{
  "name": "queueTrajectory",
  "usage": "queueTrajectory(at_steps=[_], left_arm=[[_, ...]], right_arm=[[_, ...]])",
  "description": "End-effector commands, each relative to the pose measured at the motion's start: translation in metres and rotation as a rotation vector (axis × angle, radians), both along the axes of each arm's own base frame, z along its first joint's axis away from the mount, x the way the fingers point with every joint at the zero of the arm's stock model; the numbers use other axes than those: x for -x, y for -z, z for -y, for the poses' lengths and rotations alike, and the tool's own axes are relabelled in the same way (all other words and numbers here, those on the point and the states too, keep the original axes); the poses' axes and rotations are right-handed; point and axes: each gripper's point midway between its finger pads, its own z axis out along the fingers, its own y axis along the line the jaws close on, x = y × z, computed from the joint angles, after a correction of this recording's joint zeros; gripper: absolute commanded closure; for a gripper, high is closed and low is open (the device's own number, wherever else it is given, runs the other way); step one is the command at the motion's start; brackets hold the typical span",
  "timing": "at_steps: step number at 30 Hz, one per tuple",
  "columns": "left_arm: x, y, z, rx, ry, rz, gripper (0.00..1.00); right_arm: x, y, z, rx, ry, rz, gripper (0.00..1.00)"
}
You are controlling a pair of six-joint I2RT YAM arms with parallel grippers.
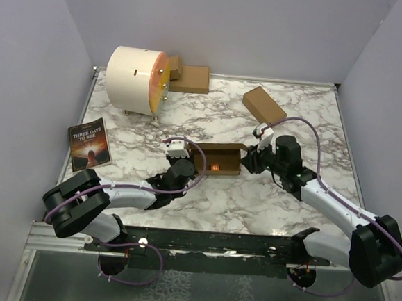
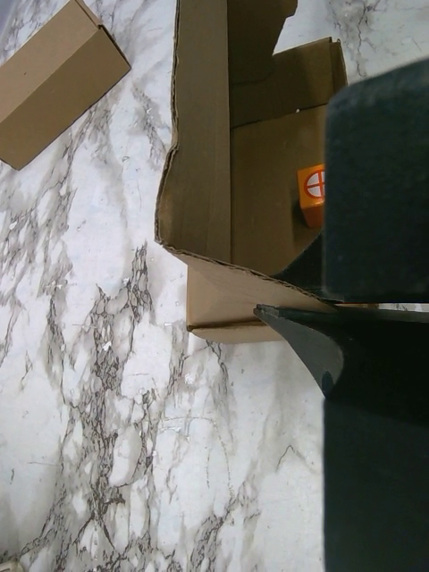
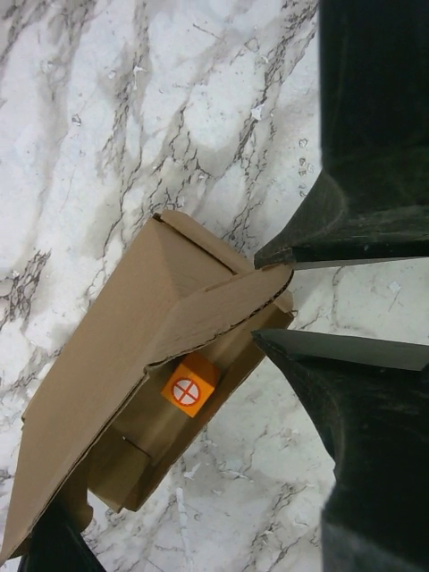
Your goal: Fold the paper box
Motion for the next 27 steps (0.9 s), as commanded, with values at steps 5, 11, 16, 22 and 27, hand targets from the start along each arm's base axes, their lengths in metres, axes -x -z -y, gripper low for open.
queueTrajectory(at_steps=[5, 11, 16, 22, 27], left_arm=[[0.009, 0.023, -0.006, -0.098, 0.022, -0.054, 0.98], [0.009, 0.021, -0.006, -0.104, 0.027, -0.051, 0.98], [0.008, 0.022, -0.005, -0.107, 0.030, -0.054, 0.98], [0.009, 0.019, -0.005, -0.109, 0.032, -0.050, 0.98], [0.009, 0.019, -0.003, -0.110, 0.039, -0.051, 0.98]], right_arm=[[0.005, -0.017, 0.015, 0.138, -0.073, 0.127, 0.64], [0.037, -0.031, 0.011, 0.210, -0.337, 0.210, 0.61], [0.060, -0.042, 0.006, 0.241, -0.528, 0.235, 0.61], [0.080, -0.091, -0.013, 0.176, -0.741, 0.322, 0.35], [0.074, -0.111, -0.033, 0.129, -0.885, 0.385, 0.11]])
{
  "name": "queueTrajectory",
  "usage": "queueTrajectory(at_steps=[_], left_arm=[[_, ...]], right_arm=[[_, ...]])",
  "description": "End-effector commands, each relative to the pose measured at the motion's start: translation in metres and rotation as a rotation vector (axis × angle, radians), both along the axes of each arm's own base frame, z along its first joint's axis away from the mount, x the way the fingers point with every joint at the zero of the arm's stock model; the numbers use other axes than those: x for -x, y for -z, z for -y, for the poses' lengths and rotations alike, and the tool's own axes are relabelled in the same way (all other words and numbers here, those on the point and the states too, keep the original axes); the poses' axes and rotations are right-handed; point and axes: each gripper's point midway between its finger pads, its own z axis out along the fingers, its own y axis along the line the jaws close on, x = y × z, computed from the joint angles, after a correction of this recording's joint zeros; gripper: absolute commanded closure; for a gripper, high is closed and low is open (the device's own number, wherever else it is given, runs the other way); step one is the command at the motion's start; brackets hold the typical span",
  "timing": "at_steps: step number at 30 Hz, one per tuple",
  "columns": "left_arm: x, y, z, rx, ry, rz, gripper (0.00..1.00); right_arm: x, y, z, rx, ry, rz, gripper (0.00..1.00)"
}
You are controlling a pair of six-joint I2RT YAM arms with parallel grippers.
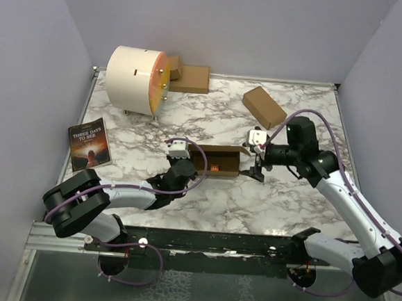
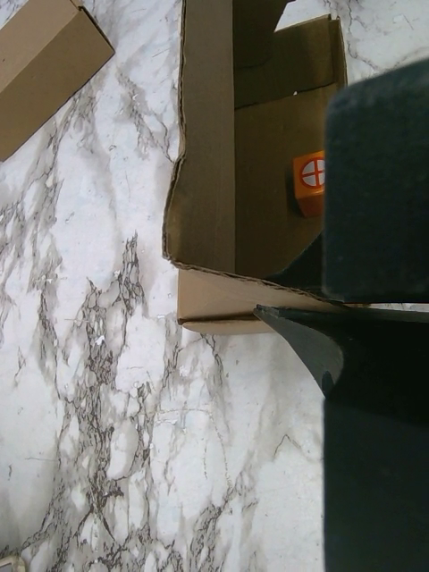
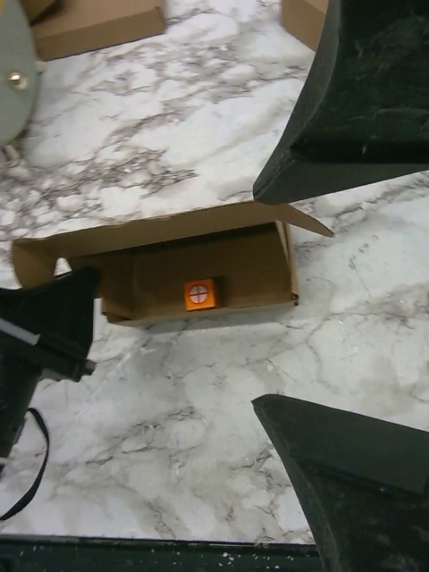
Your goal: Fold the paper box
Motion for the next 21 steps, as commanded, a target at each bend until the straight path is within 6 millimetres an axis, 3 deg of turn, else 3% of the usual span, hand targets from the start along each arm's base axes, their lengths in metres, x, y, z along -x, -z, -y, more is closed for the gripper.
queueTrajectory(at_steps=[1, 5, 12, 21], left_arm=[[0.007, 0.014, 0.000, -0.061, 0.029, -0.044, 0.98], [0.007, 0.014, 0.002, -0.061, 0.033, -0.045, 0.98], [0.006, 0.012, 0.000, -0.065, 0.028, -0.039, 0.98], [0.007, 0.009, 0.006, -0.053, 0.053, -0.039, 0.97]], right_arm=[[0.008, -0.010, -0.021, -0.033, -0.218, 0.008, 0.09], [-0.023, -0.001, -0.034, -0.004, -0.220, 0.060, 0.09], [-0.061, 0.021, -0.043, 0.073, -0.156, 0.032, 0.34], [-0.065, 0.041, -0.037, 0.122, -0.141, 0.042, 0.72]])
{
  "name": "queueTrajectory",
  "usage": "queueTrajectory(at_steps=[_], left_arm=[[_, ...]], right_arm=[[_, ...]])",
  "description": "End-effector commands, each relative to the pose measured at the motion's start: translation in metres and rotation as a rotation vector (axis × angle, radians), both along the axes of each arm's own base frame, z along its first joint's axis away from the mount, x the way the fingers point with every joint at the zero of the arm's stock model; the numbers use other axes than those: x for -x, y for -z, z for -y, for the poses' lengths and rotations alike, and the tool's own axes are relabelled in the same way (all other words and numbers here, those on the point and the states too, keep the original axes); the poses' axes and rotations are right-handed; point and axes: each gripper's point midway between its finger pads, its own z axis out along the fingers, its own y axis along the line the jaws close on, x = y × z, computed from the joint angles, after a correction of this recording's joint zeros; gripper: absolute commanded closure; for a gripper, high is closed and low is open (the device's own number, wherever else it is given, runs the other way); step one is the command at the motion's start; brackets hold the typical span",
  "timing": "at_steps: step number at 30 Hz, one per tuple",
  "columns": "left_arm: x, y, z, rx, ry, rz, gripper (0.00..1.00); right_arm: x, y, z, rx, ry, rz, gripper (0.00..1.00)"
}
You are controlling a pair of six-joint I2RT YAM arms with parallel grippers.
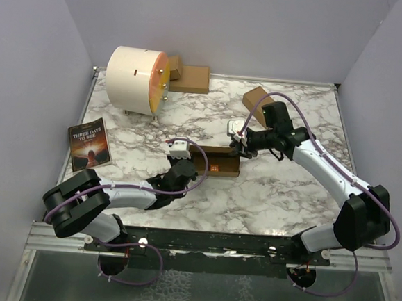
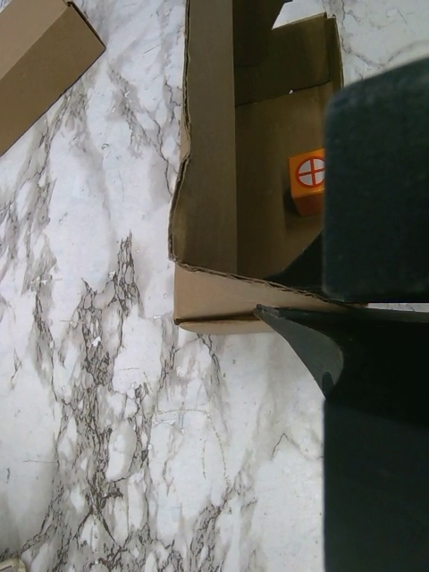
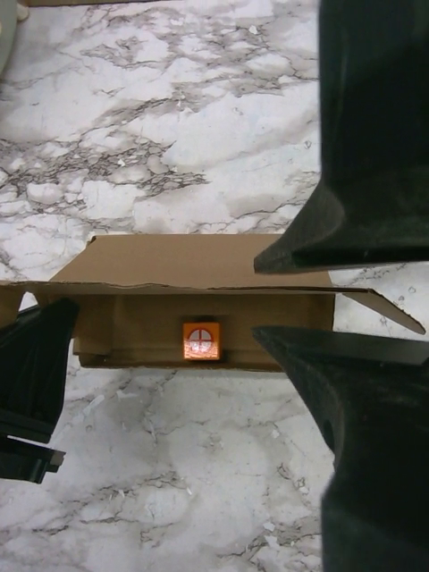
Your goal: Fold the paper box
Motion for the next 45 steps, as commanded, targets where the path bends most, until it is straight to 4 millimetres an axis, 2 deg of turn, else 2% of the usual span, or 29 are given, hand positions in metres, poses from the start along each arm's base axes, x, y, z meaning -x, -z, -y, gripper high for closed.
queueTrajectory(at_steps=[1, 4, 7, 11, 13, 17, 19, 22, 25, 28, 29, 31, 33, 36, 41, 45], left_arm=[[0.006, 0.006, 0.006, -0.029, 0.050, -0.035, 0.96], [0.009, 0.001, 0.006, -0.020, 0.061, -0.037, 0.90], [0.015, -0.006, 0.005, 0.002, 0.079, -0.044, 0.74], [0.028, -0.015, 0.006, 0.038, 0.143, -0.064, 0.53], [0.038, -0.020, 0.007, 0.059, 0.190, -0.078, 0.49], [0.063, -0.034, 0.006, 0.115, 0.288, -0.129, 0.48], [0.076, -0.049, 0.006, 0.143, 0.351, -0.122, 0.49], [0.090, -0.087, 0.002, 0.199, 0.438, -0.030, 0.50], [0.092, -0.123, -0.011, 0.241, 0.422, 0.067, 0.49], [0.087, -0.141, -0.012, 0.226, 0.408, 0.078, 0.52], [0.085, -0.142, -0.009, 0.213, 0.413, 0.066, 0.55], [0.080, -0.140, 0.003, 0.187, 0.434, 0.033, 0.66], [0.073, -0.133, 0.015, 0.159, 0.453, 0.004, 0.67], [0.057, -0.111, 0.030, 0.125, 0.475, -0.058, 0.70], [0.030, -0.076, 0.039, 0.178, 0.525, -0.161, 0.73], [0.021, -0.056, 0.047, 0.189, 0.571, -0.218, 0.73]], right_arm=[[-0.007, 0.002, 0.001, 0.020, 0.007, 0.058, 0.76], [-0.006, 0.005, 0.003, 0.026, 0.007, 0.058, 0.89], [-0.005, 0.006, 0.004, 0.031, 0.009, 0.057, 0.97], [-0.003, 0.006, 0.004, 0.026, 0.008, 0.052, 0.99], [-0.003, 0.006, 0.004, 0.025, 0.009, 0.045, 0.99], [0.000, 0.009, 0.004, 0.026, 0.002, 0.031, 0.99], [0.004, 0.013, 0.004, 0.028, -0.011, 0.019, 0.99], [0.011, 0.021, 0.006, 0.036, -0.029, 0.001, 0.99], [0.018, 0.030, 0.009, 0.050, -0.049, -0.010, 0.99], [0.027, 0.040, 0.011, 0.060, -0.080, -0.020, 0.99], [0.029, 0.043, 0.013, 0.065, -0.087, -0.022, 0.99], [0.031, 0.050, 0.015, 0.078, -0.092, -0.026, 0.99], [0.033, 0.057, 0.017, 0.089, -0.092, -0.032, 0.99], [0.034, 0.068, 0.019, 0.102, -0.090, -0.048, 0.98], [0.036, 0.079, 0.021, 0.114, -0.087, -0.062, 0.96], [0.039, 0.088, 0.024, 0.130, -0.089, -0.068, 0.93]])
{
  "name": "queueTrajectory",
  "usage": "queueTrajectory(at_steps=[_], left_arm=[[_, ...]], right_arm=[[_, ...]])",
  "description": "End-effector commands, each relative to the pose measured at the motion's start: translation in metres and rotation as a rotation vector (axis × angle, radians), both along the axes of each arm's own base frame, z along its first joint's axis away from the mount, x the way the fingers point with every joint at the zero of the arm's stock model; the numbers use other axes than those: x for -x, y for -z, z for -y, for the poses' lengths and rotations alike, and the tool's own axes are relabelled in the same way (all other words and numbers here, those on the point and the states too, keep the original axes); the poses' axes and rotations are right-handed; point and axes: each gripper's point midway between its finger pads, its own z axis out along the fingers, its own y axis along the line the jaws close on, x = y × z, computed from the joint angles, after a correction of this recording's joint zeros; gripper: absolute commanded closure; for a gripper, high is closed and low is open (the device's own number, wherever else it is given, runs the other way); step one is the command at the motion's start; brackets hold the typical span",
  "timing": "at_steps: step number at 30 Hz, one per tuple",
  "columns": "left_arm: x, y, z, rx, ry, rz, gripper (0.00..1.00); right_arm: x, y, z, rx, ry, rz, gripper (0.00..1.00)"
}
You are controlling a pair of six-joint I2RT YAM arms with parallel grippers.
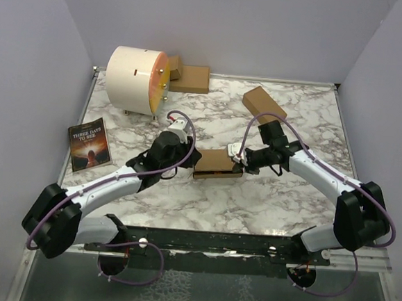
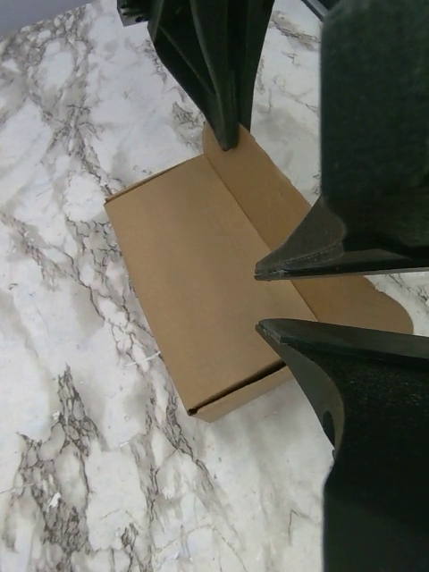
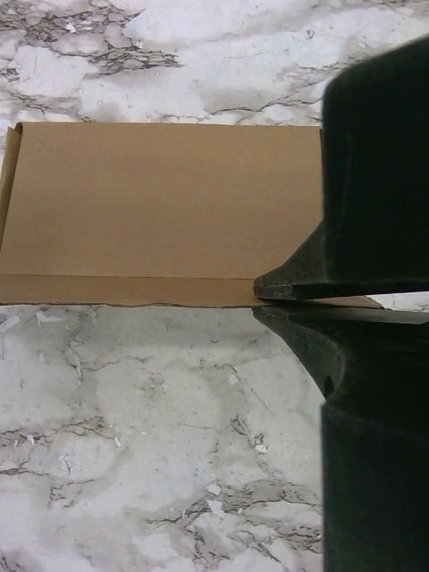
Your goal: Fold the paper box
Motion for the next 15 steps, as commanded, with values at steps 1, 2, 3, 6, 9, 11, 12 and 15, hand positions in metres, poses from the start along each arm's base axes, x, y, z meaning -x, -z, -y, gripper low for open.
queueTrajectory(at_steps=[1, 2, 3, 6, 9, 11, 12, 15], left_arm=[[0.001, 0.000, 0.028, 0.084, 0.150, -0.021, 0.73], [0.002, 0.006, 0.031, 0.083, 0.167, -0.037, 0.73], [0.004, 0.011, 0.034, 0.085, 0.184, -0.053, 0.73], [0.009, 0.031, 0.038, 0.072, 0.209, -0.114, 0.73], [0.015, 0.049, 0.036, 0.054, 0.208, -0.169, 0.73], [0.018, 0.059, 0.033, 0.045, 0.199, -0.197, 0.73], [0.020, 0.064, 0.031, 0.039, 0.195, -0.210, 0.73], [0.022, 0.076, 0.027, 0.020, 0.177, -0.241, 0.73]], right_arm=[[0.007, 0.017, 0.004, 0.032, -0.011, -0.022, 0.92], [0.008, 0.019, 0.005, 0.036, -0.010, -0.024, 0.90], [0.009, 0.021, 0.006, 0.040, -0.011, -0.027, 0.87], [0.013, 0.025, 0.007, 0.042, -0.015, -0.036, 0.82], [0.015, 0.027, 0.008, 0.044, -0.017, -0.041, 0.80], [0.016, 0.029, 0.009, 0.048, -0.014, -0.047, 0.75], [0.016, 0.029, 0.009, 0.049, -0.013, -0.051, 0.74], [0.017, 0.026, 0.008, 0.046, -0.005, -0.064, 0.68]])
